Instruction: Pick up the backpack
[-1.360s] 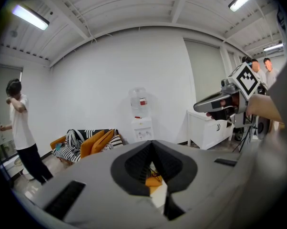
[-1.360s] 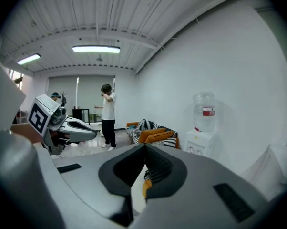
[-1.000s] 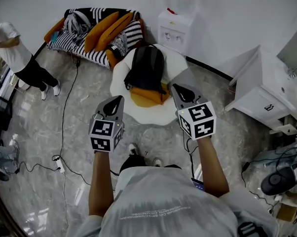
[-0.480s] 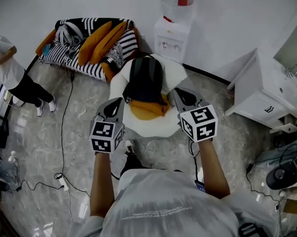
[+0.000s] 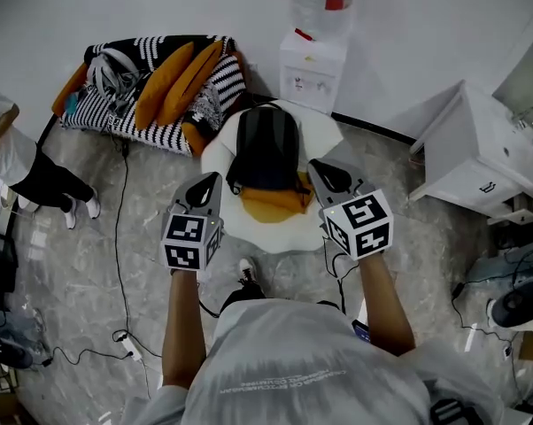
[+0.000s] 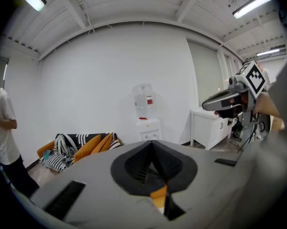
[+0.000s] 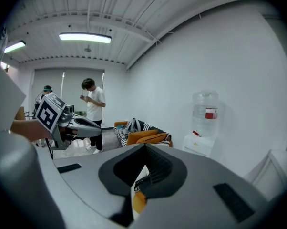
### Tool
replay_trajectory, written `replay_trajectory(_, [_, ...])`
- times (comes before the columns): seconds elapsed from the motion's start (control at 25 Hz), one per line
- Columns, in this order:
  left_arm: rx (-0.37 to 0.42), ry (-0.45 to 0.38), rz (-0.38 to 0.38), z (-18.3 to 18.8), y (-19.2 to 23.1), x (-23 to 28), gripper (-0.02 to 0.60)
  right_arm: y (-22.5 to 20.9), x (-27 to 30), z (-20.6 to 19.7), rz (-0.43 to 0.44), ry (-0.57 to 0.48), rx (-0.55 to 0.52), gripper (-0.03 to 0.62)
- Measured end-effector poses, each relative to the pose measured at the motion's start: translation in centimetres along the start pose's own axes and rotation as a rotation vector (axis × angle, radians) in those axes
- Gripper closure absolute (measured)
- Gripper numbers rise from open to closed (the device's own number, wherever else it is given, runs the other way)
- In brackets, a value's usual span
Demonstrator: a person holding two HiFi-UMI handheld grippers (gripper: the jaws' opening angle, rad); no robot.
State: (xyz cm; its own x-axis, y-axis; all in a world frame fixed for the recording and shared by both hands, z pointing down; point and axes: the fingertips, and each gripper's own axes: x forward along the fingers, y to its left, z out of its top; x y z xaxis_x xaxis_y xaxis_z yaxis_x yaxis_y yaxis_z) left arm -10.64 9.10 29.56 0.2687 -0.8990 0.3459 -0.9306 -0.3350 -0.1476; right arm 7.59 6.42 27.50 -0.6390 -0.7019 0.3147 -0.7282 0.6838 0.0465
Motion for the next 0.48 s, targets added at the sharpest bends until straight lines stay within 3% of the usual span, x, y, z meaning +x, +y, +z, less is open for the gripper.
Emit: replay_trajectory(0.48, [-0.004, 0.002, -0.083, 0.4, 4.5, 4.0, 0.56, -0.6, 5.6, 1.2, -0.071, 0.063, 0.026, 0.591])
